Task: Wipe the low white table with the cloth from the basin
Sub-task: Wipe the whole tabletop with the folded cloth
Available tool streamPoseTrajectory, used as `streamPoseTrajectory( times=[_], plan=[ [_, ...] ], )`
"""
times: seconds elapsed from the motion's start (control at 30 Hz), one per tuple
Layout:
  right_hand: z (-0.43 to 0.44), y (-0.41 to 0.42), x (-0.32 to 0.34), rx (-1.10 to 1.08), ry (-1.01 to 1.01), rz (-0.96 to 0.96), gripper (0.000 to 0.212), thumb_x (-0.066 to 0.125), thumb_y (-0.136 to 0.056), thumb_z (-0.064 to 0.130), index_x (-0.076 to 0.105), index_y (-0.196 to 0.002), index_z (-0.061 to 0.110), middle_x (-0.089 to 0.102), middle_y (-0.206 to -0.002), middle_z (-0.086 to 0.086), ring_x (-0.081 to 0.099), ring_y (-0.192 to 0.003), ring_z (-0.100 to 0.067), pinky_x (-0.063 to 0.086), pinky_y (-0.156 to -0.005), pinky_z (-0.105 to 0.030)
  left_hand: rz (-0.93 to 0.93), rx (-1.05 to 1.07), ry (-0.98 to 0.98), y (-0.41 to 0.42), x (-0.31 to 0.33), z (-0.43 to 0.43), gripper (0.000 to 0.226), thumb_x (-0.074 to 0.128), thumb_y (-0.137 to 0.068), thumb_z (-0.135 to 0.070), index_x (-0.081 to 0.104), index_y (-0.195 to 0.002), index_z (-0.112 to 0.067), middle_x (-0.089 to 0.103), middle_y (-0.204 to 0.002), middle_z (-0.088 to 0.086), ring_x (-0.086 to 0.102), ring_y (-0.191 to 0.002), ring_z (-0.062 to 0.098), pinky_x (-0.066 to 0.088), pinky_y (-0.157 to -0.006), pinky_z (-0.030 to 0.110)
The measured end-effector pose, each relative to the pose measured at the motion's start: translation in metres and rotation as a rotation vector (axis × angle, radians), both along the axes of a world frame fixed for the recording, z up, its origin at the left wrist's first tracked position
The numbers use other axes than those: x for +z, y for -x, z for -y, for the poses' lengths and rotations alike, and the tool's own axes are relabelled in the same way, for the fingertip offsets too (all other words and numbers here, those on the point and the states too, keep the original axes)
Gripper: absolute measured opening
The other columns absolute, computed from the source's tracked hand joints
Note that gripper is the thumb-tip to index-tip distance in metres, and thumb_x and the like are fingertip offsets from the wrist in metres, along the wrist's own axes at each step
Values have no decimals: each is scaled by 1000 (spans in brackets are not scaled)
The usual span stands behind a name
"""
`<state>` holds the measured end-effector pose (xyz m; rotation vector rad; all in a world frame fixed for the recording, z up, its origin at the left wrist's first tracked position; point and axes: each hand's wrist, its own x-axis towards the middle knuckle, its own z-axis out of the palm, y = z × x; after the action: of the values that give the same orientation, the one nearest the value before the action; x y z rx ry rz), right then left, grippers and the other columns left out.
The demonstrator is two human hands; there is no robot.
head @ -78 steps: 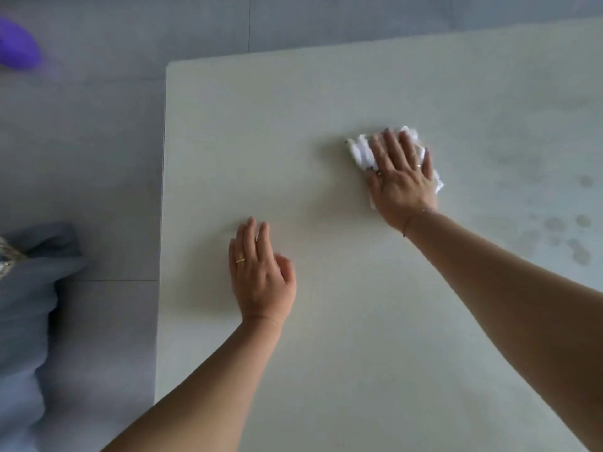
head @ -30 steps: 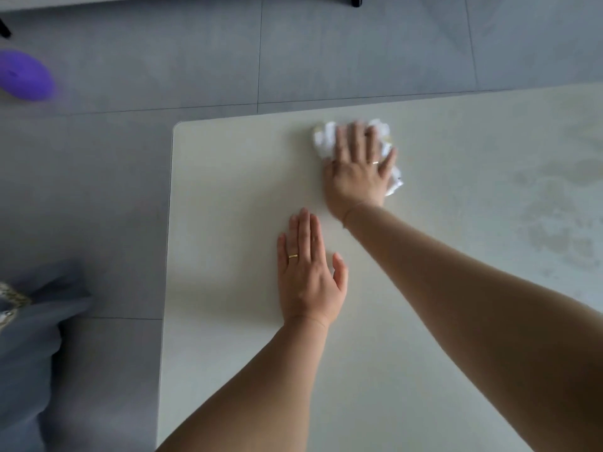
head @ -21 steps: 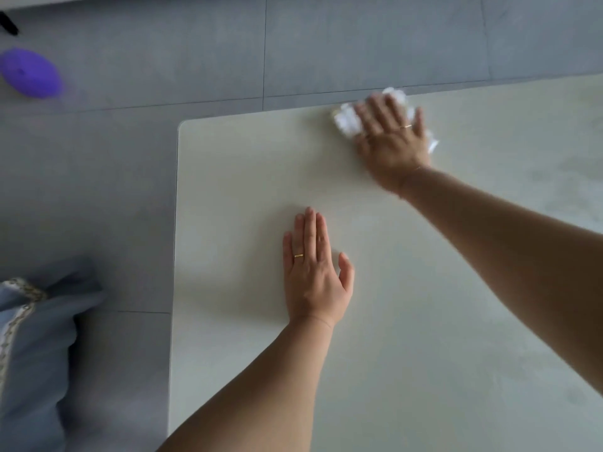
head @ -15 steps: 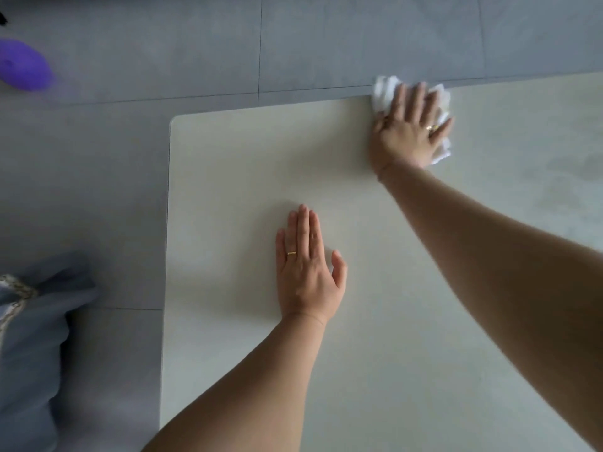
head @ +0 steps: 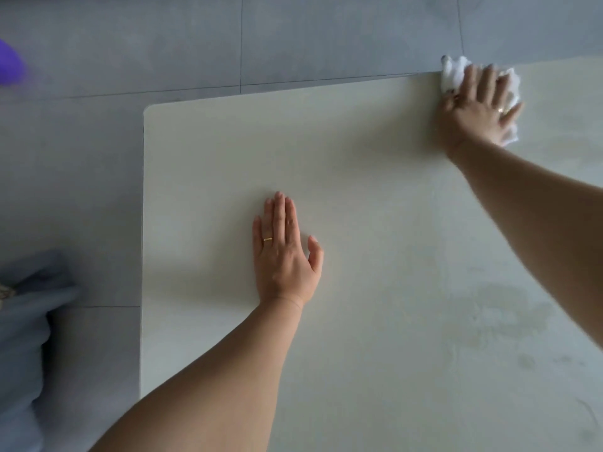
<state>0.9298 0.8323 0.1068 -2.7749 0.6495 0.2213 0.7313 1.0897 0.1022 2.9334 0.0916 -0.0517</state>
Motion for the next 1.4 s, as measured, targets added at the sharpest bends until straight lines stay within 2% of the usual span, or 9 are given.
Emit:
streamPoseTrajectory(
  times=[0.23,0.4,0.53,0.67,0.77,0.93,1.03,1.27,1.4],
  plan=[
    [-72,69,-3,672,-5,89,52,25,-100,43,15,-149,33,8,-159,5,1,-147,-18,-5,-117,-46,5,-12,-1,1,-2,0,66,33,-87,-34,33,-143,1,28,-153,15,24,-142,28,18,-116,44],
    [38,67,-5,265,24,81,52,27,-98,41,17,-149,34,9,-160,5,2,-147,-18,-2,-117,-47,-1,-14,-19,1,-3,-1,67,30,-87,-35,30,-144,1,25,-154,14,21,-144,28,15,-117,43],
    [13,76,-2,-62,-19,57,56,28,-96,38,15,-150,29,6,-160,2,-3,-147,-20,-5,-116,-51,-6,-16,-34,1,-3,0,68,29,-87,-36,29,-144,1,25,-155,14,20,-144,28,14,-117,43],
    [-67,136,-7,366,-11,112,57,34,-96,38,17,-150,29,12,-159,1,3,-147,-21,-4,-115,-50,7,-14,-29,2,-2,0,69,30,-85,-35,29,-144,0,24,-155,13,20,-144,27,14,-118,43],
    [-40,153,-6,707,6,116,54,33,-97,41,21,-149,30,17,-158,2,9,-146,-21,-1,-116,-45,30,-8,-20,2,-2,0,69,30,-85,-35,30,-144,0,25,-154,13,21,-144,27,14,-117,42],
    [58,141,-6,290,45,80,56,25,-95,43,17,-149,33,12,-159,4,3,-147,-18,-2,-118,-46,37,5,-33,1,-4,2,69,27,-86,-37,31,-144,0,24,-155,13,20,-144,28,11,-118,40],
    [30,144,-6,32,-16,76,57,31,-96,37,13,-150,29,6,-160,1,-3,-147,-20,-6,-116,-50,56,10,-40,1,-6,2,68,29,-86,-36,31,-144,0,25,-155,14,21,-143,28,12,-118,41],
    [-36,231,-7,727,-31,153,57,41,-94,39,27,-148,27,22,-156,0,13,-146,-23,5,-117,-50,78,1,-49,2,-6,3,66,31,-86,-35,33,-142,1,28,-153,16,25,-142,30,16,-117,43],
    [47,216,-5,579,53,103,54,37,-96,37,25,-148,29,22,-157,0,13,-146,-21,3,-115,-46,85,2,-56,2,-8,2,66,31,-87,-34,32,-143,0,27,-153,15,24,-142,29,13,-117,41]
  ],
)
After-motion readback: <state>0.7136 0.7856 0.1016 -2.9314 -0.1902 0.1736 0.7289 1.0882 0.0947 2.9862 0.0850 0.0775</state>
